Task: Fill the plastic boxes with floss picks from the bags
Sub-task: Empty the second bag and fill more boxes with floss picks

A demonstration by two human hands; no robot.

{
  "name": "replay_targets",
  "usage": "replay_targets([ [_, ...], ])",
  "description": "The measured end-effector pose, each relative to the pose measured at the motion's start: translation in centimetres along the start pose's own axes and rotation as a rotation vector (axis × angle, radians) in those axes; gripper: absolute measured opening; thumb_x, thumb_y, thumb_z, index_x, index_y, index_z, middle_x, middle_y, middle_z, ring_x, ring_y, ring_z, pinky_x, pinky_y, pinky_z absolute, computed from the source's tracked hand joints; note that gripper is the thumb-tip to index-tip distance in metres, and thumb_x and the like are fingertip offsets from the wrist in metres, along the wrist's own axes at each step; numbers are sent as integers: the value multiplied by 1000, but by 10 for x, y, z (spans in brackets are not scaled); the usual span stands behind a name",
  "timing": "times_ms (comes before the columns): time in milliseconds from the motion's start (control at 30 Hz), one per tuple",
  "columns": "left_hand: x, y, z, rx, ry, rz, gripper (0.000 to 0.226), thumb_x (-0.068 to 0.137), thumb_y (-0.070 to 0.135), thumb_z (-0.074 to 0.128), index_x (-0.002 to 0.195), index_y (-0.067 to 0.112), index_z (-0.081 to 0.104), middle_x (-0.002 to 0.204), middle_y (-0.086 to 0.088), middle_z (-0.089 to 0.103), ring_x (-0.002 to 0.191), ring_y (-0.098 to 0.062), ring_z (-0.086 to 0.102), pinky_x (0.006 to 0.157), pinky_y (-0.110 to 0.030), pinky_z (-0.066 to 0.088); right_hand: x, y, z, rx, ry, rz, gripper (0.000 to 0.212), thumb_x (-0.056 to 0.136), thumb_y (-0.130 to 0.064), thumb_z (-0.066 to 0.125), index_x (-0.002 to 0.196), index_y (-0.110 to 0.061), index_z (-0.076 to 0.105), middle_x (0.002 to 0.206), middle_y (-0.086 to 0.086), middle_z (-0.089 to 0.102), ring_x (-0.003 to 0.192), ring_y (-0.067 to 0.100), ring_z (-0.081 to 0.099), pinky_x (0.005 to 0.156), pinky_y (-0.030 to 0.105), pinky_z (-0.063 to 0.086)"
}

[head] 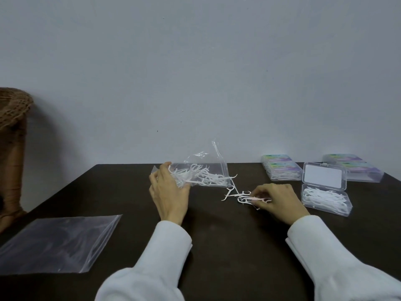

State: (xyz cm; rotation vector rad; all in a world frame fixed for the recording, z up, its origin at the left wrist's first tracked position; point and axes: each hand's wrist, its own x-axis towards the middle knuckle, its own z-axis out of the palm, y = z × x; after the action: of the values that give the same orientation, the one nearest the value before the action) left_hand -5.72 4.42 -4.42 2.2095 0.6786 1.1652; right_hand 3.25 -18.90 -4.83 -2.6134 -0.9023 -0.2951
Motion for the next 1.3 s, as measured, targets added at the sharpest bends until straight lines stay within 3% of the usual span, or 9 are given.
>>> replay_targets([
  [133,-2,2,1,-11,-4,3,66,73,23,79,129,16,45,128,-6,49,125,-21,37,103,-38,34,-1,-4,1,13,87,-27,23,87,-29,57,109,-36,57,107,-15,58,107,4,50,100,32,26],
  [267,-9,8,4,-28,-33,46,66,74,26,78,130,19,43,129,-4,47,125,-18,36,105,-37,33,0,-12,0,531,214,-78,16,91,-12,55,98,-24,61,104,-10,62,98,1,57,90,24,43],
  [467,-23,20,10,-34,-46,260,61,74,23,75,128,17,46,127,0,50,127,-18,34,103,-35,33,1,-29,-2,1044,-68,53,21,95,-21,47,112,-25,59,118,-5,59,100,14,62,75,29,57],
  [567,-27,22,13,3,0,416,63,65,10,76,123,12,52,119,-2,57,119,-17,38,98,-41,41,2,-31,-4,1158,-224,166,33,90,-16,56,123,-19,50,105,5,63,73,15,68,58,23,55],
  [800,-28,23,13,60,-15,599,70,59,12,83,122,13,52,115,-3,58,119,-17,41,100,-39,39,3,-27,-7,842,-402,108,11,89,-26,59,90,-15,60,55,-3,56,41,4,47,42,12,37],
  [900,-28,23,13,64,-23,637,71,58,13,84,121,12,52,116,-5,59,119,-17,40,101,-39,37,3,-28,-6,708,-452,87,8,91,-25,57,85,-19,57,62,-2,53,42,0,47,45,12,38],
  [1033,-27,22,14,64,-17,665,75,57,13,86,122,15,48,117,-7,59,119,-18,39,102,-40,35,3,-29,-1,614,-387,6,14,89,-30,59,75,-32,56,76,-12,56,67,0,53,63,13,39],
  [1200,-27,21,15,64,-24,679,76,57,18,87,122,14,49,117,-7,59,120,-17,38,102,-40,35,3,-23,5,652,-358,-19,9,83,-44,62,87,-36,61,92,-12,61,86,4,59,82,23,46],
  [1300,-22,15,16,98,-11,649,70,61,23,86,122,11,53,116,-7,60,120,-17,38,102,-38,34,-1,-25,0,719,-319,2,11,86,-34,63,90,-24,65,87,-1,63,66,7,57,62,18,44],
])
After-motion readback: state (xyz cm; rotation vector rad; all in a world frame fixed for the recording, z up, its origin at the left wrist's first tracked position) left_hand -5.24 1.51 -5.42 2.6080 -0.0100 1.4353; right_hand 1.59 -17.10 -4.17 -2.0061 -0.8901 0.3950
